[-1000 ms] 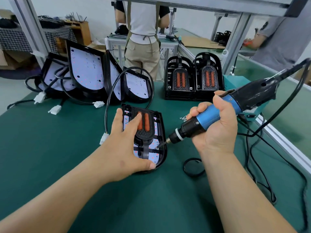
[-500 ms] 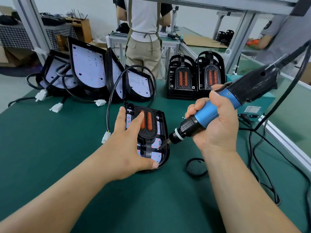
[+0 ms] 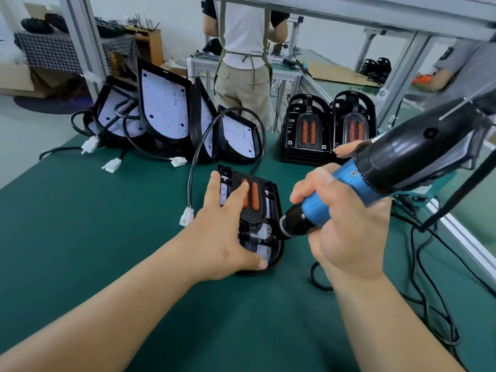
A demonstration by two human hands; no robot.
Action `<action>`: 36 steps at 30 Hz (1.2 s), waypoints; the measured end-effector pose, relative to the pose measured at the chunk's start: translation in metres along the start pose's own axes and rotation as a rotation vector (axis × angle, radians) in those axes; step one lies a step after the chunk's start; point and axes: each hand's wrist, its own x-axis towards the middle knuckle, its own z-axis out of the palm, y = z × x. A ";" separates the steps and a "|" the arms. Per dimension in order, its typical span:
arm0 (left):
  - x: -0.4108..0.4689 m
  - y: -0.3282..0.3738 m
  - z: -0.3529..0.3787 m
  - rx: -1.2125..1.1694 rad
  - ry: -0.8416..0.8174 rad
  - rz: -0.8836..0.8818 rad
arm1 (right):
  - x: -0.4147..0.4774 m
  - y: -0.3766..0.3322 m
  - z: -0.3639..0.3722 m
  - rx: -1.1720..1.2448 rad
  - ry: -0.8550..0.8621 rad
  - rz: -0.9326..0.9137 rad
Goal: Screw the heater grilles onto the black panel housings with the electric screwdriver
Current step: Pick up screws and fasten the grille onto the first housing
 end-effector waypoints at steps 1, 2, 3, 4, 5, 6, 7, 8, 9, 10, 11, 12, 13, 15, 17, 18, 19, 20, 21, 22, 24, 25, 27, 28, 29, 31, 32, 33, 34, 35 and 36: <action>0.000 0.000 0.000 0.001 0.000 -0.001 | 0.000 0.000 -0.001 -0.004 0.007 -0.006; 0.000 0.001 0.000 0.004 -0.001 -0.003 | 0.001 0.000 -0.001 -0.006 0.012 -0.004; 0.000 0.001 0.000 0.007 -0.004 -0.006 | 0.001 0.000 -0.001 -0.005 0.011 0.004; 0.000 0.001 0.000 0.008 -0.007 -0.010 | 0.002 0.000 -0.001 -0.005 0.010 0.014; 0.000 0.002 0.000 0.009 -0.009 -0.014 | 0.002 0.001 -0.001 -0.007 0.011 0.022; 0.000 0.001 0.000 0.010 -0.010 -0.014 | 0.003 0.001 0.000 -0.008 0.014 0.028; 0.001 0.001 0.000 0.012 -0.009 -0.011 | 0.003 0.002 0.000 -0.007 0.019 0.032; 0.001 0.000 0.000 0.015 -0.008 -0.007 | 0.003 0.002 0.000 -0.002 0.026 0.038; 0.001 0.000 0.000 0.016 -0.008 -0.005 | 0.004 0.002 -0.001 0.009 0.039 0.045; 0.001 0.000 0.000 0.017 -0.008 -0.006 | 0.004 0.003 -0.001 0.020 0.054 0.052; 0.002 0.000 0.000 0.017 -0.009 -0.008 | 0.005 0.003 -0.002 0.032 0.069 0.058; 0.002 0.000 0.000 0.018 -0.009 -0.009 | 0.006 0.004 -0.003 0.044 0.081 0.067; 0.002 0.000 0.000 0.017 -0.009 -0.007 | 0.006 0.004 -0.003 0.056 0.089 0.075; 0.002 -0.001 0.000 0.012 -0.009 0.000 | 0.008 0.005 -0.004 0.075 0.099 0.088; 0.002 -0.001 -0.001 0.004 -0.011 -0.007 | 0.008 0.006 -0.004 0.081 0.103 0.098; 0.001 -0.001 -0.001 0.002 -0.012 -0.012 | 0.009 0.006 -0.004 0.077 0.099 0.103; 0.001 -0.001 -0.001 0.001 -0.013 -0.014 | 0.009 0.006 -0.004 0.073 0.094 0.106; 0.001 -0.001 -0.001 0.002 -0.014 -0.015 | 0.009 0.006 -0.005 0.071 0.091 0.108; 0.001 0.000 -0.001 0.004 -0.013 -0.016 | 0.009 0.006 -0.005 0.073 0.091 0.107; 0.001 0.000 -0.002 0.005 -0.012 -0.017 | 0.009 0.006 -0.006 0.075 0.093 0.106; 0.000 0.001 -0.002 0.004 -0.012 -0.021 | 0.008 0.005 -0.008 0.075 0.107 0.106; 0.000 0.001 -0.003 0.002 -0.015 -0.022 | 0.007 0.005 -0.009 0.076 0.121 0.109; -0.001 0.001 -0.003 -0.001 -0.022 -0.024 | 0.007 0.004 -0.013 0.093 0.162 0.120; -0.001 0.001 -0.002 -0.002 -0.025 -0.024 | 0.008 0.004 -0.016 0.111 0.197 0.128; -0.001 0.001 -0.003 -0.002 -0.028 -0.024 | 0.010 0.004 -0.021 0.142 0.244 0.139; -0.003 0.003 -0.004 0.012 -0.041 -0.028 | 0.018 0.002 -0.035 0.267 0.373 0.165; -0.003 0.003 -0.005 0.031 -0.049 -0.026 | 0.023 0.001 -0.044 0.356 0.451 0.180; -0.004 0.004 -0.007 0.052 -0.059 -0.025 | 0.028 0.000 -0.055 0.441 0.545 0.194; -0.004 0.005 -0.010 0.073 -0.076 -0.030 | 0.032 -0.001 -0.066 0.508 0.653 0.208; -0.004 0.006 -0.014 0.091 -0.093 -0.038 | 0.035 -0.001 -0.077 0.560 0.761 0.220; -0.003 0.007 -0.019 0.104 -0.096 -0.041 | 0.037 -0.002 -0.087 0.605 0.855 0.228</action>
